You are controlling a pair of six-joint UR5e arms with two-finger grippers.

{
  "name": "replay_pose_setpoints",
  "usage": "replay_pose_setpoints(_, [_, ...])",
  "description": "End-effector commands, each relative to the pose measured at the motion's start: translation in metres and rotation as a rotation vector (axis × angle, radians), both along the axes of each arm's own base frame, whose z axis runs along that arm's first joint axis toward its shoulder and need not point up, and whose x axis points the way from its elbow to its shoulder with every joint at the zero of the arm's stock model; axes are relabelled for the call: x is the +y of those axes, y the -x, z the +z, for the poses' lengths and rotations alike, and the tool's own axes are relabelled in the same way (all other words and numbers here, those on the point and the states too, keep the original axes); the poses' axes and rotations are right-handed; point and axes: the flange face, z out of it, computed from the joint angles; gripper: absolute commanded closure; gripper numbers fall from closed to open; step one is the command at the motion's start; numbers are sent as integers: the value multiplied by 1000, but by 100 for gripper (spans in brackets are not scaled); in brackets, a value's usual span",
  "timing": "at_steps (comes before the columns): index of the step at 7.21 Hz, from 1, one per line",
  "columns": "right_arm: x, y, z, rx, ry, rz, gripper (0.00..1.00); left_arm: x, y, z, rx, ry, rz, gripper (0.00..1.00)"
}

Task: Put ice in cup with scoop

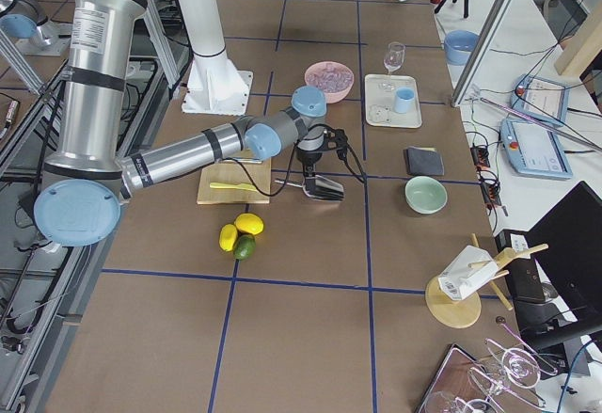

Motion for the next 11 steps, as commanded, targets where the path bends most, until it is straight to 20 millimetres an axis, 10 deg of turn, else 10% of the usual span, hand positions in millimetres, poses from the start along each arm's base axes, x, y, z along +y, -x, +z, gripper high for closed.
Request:
replay_pose_setpoints(1, [-12,-81,73,46,-107,-70,0,4,0,9,-7,66,3,0])
replay_pose_setpoints(6, [-15,-137,98,103,-98,40,0,47,71,67,-90,196,1,0])
replay_pose_setpoints(11, [-7,-163,128,-56,67,90,0,49,84,55,-69,395,-5,0])
